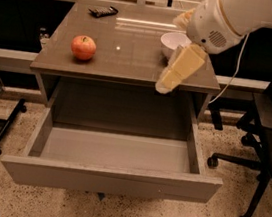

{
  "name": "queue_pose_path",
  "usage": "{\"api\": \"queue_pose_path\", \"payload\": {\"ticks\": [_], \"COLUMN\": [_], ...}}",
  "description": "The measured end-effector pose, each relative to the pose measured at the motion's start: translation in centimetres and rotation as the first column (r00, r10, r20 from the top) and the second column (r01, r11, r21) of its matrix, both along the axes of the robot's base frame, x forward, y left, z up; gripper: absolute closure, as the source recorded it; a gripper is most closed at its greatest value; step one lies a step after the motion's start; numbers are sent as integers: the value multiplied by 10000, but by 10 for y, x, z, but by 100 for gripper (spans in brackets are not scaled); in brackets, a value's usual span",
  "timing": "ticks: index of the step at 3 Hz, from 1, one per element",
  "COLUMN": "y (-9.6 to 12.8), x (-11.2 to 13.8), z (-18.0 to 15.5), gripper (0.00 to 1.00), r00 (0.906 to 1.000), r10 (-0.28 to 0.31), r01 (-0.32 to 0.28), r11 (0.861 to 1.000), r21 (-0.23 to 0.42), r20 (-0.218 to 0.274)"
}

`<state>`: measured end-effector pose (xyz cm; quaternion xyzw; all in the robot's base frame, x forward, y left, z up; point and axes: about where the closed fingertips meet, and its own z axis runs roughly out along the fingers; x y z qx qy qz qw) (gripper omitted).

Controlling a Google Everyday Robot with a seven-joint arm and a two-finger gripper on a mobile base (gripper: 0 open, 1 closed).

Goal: Place apple into top drawer

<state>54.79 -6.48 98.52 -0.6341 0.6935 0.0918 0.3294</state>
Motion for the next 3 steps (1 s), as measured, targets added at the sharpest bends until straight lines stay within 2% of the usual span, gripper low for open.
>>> {"api": "queue_pose_path", "payload": {"ticks": [2,3], "y": [51,51], "x": [50,50], "z": [-9,-9], "gripper": [0,0], "r00": [9968,9968], "r10": [799,800], "r01": [-796,-796], "r11": [9937,9937], "r21": [793,793], "r20": [-13,-13]}}
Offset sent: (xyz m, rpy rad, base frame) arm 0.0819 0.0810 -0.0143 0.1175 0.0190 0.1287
